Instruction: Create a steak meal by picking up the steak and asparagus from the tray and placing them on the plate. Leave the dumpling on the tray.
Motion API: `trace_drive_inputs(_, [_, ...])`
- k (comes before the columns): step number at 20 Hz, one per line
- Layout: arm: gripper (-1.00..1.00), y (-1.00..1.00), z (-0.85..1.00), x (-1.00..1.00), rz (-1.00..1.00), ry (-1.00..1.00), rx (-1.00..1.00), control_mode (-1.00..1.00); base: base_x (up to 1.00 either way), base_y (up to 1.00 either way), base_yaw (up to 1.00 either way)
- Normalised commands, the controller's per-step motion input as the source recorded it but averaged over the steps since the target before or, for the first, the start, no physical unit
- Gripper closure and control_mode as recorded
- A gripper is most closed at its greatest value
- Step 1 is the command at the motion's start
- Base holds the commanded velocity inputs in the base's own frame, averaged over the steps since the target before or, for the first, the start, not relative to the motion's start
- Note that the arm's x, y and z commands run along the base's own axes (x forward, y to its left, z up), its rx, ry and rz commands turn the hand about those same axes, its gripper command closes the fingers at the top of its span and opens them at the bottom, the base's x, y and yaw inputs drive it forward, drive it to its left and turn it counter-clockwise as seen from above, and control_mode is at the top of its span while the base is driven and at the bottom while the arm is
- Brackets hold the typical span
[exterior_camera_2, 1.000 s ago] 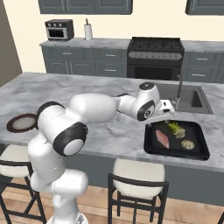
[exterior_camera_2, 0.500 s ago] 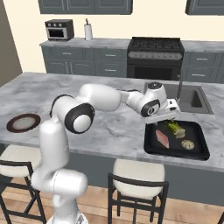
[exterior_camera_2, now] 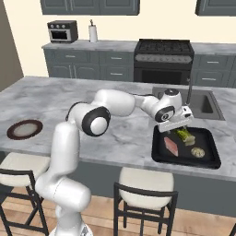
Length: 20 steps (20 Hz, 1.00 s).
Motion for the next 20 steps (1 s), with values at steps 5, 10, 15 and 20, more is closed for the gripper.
trace_drive_inputs(5, [-1.00, 0.00, -0.19, 0.29, 0.03, 0.00, -0.02, -1.00, 0.00, 0.00, 0.00])
trace_drive_inputs(10, [-1.00, 0.00, -0.22, 0.26, 0.02, 0.00, 0.00, -1.00, 0.00, 0.00, 0.00])
trace_drive_inputs(15, [-1.00, -0.14, -0.29, 0.18, 0.01, 0.00, 0.00, -1.00, 0.00, 0.00, 0.00])
trace_drive_inputs(20, [-1.00, -0.25, -0.21, 0.21, 0.00, 0.00, 0.00, -1.00, 0.00, 0.00, 0.00])
